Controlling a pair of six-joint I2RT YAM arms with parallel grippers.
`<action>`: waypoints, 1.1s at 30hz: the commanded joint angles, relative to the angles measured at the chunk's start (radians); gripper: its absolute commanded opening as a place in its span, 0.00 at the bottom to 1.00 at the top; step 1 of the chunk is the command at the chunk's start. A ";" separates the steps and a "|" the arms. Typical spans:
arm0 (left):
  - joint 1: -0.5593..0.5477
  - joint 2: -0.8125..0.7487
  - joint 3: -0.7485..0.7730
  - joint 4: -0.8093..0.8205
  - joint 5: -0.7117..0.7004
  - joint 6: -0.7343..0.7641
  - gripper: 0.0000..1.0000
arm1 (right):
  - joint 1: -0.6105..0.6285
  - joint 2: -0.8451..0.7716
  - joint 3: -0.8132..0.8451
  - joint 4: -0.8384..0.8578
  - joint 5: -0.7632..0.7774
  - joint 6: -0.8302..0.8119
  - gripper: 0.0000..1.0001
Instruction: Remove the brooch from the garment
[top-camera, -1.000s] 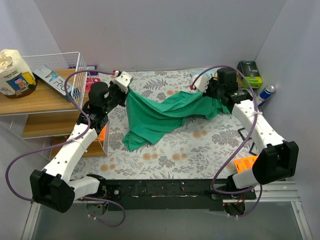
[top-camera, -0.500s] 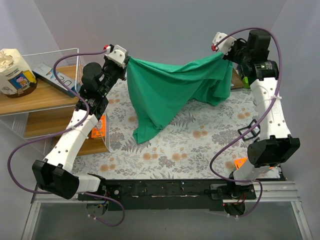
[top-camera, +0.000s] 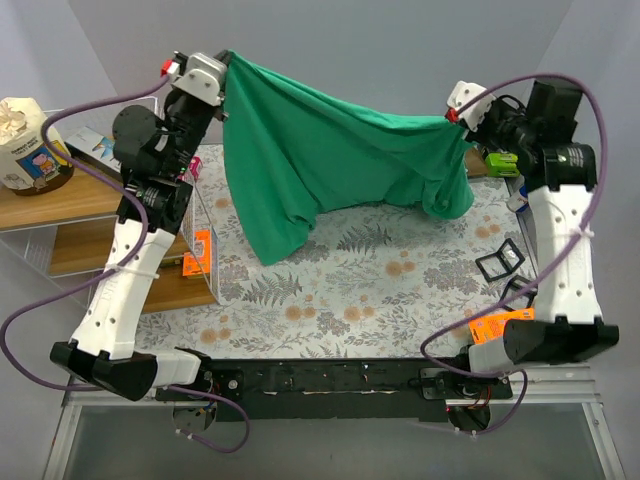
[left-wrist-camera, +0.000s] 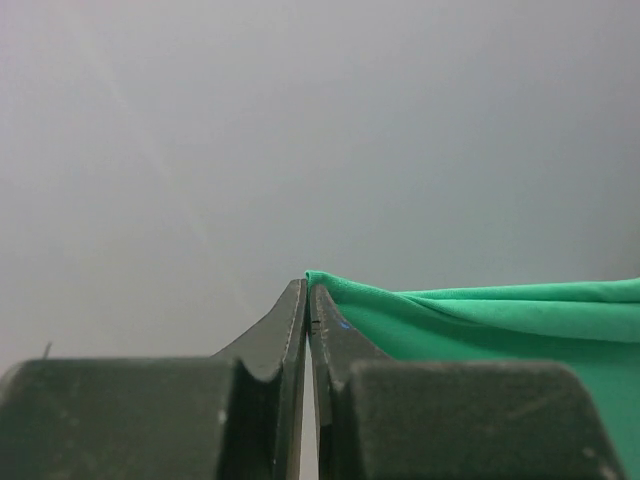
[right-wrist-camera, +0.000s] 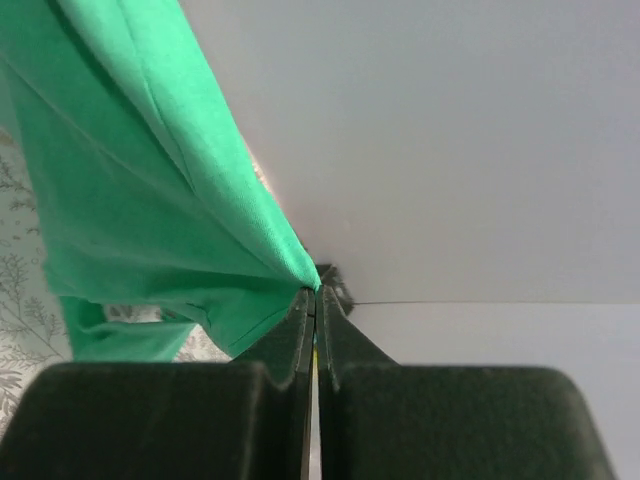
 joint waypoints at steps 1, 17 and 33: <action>0.001 -0.046 0.108 0.097 0.014 -0.028 0.00 | -0.004 -0.213 0.000 0.074 0.006 0.069 0.01; 0.001 -0.126 0.161 0.074 0.077 -0.080 0.00 | -0.004 -0.413 0.013 0.147 0.035 0.222 0.01; 0.001 0.035 -0.301 0.065 -0.067 -0.039 0.00 | 0.000 -0.016 -0.470 0.139 -0.079 0.349 0.39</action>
